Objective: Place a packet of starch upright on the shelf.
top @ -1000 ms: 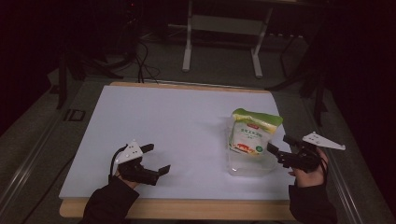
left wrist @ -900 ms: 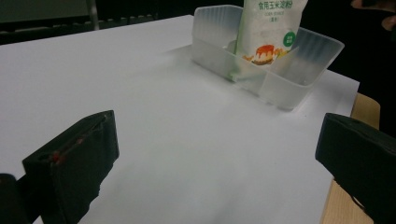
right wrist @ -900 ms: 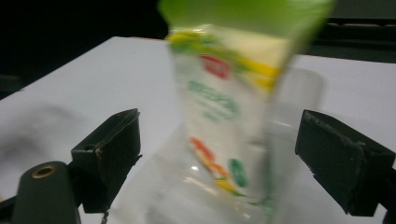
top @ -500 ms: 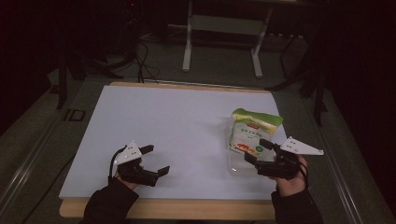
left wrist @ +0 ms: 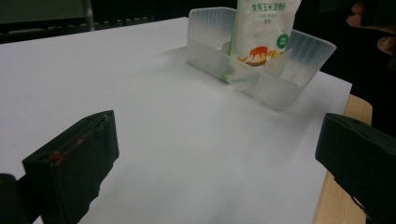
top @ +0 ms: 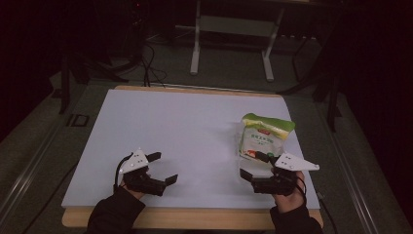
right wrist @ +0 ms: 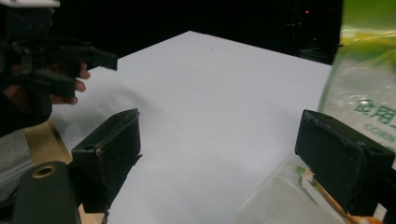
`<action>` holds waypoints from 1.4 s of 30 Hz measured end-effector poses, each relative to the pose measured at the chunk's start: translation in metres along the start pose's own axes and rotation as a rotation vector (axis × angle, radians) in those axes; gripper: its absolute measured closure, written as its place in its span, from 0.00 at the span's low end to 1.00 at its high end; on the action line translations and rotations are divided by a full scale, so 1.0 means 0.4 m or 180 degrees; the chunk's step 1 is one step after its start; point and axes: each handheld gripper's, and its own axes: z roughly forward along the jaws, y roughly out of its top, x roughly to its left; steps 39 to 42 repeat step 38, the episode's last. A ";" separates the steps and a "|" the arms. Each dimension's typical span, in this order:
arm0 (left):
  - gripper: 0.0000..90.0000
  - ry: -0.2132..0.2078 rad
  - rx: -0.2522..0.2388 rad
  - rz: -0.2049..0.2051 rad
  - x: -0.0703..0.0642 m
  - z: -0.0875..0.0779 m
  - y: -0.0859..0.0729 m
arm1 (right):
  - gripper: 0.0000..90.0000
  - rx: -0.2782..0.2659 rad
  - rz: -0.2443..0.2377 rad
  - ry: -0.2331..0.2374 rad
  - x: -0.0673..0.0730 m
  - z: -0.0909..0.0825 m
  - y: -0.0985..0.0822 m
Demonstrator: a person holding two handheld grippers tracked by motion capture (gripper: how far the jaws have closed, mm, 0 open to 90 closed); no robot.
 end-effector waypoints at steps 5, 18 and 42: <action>0.00 0.0013 0.0001 0.0003 0.004 0.002 -0.008 | 0.15 0.0056 0.0048 0.0006 0.007 0.012 -0.021; 0.00 -0.0028 0.0062 0.0020 0.001 0.014 -0.023 | 0.15 0.0059 -0.0065 0.0071 0.018 0.016 -0.068; 0.00 -0.0081 0.0077 0.0076 -0.013 0.019 -0.037 | 0.16 0.0100 -0.0172 0.0122 0.019 0.010 -0.089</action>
